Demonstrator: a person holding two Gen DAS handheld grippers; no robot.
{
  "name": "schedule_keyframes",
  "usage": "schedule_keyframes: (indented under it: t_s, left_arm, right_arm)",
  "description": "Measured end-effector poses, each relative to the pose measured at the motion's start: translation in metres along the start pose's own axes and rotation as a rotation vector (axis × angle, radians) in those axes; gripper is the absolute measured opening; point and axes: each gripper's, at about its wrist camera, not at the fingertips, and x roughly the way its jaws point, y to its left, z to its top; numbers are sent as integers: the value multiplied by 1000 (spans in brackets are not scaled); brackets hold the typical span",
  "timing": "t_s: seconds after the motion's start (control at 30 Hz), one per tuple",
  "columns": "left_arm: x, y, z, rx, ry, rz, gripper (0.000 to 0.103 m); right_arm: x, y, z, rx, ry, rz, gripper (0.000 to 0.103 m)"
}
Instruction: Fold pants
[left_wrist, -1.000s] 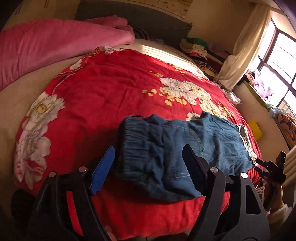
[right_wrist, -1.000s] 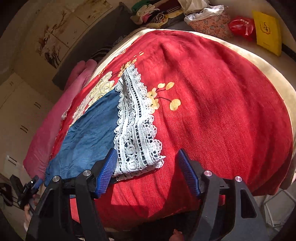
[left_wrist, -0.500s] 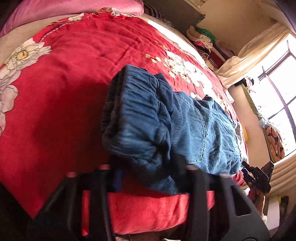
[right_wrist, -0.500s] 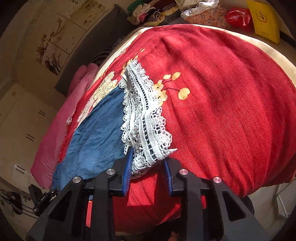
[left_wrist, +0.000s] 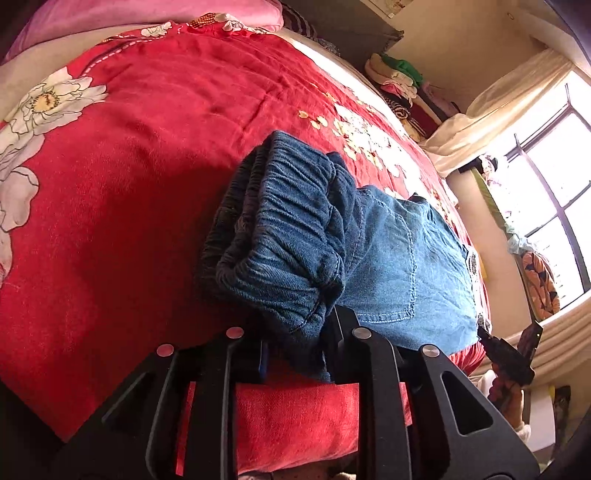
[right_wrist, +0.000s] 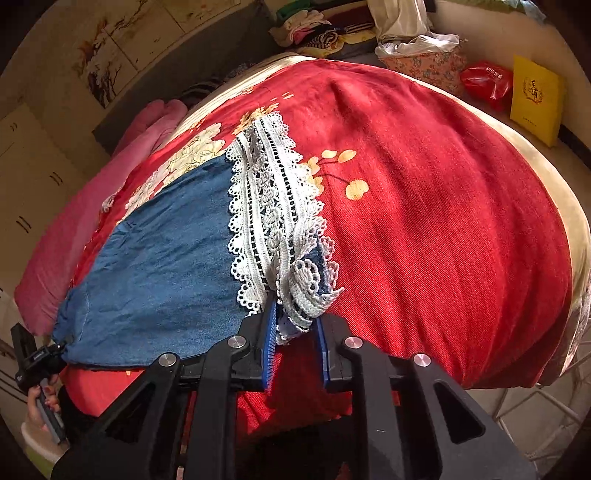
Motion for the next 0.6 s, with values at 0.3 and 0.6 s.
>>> schedule_keyframes:
  t_s: [0.3,0.6]
  left_arm:
    - [-24,-10,0,41,-26,16,28]
    - [-40,-17,0,126,-81,179,60]
  right_arm:
    - [-42,1,8,-4,-111,-47,46]
    - [-20,83,0,-263,-56,75,54]
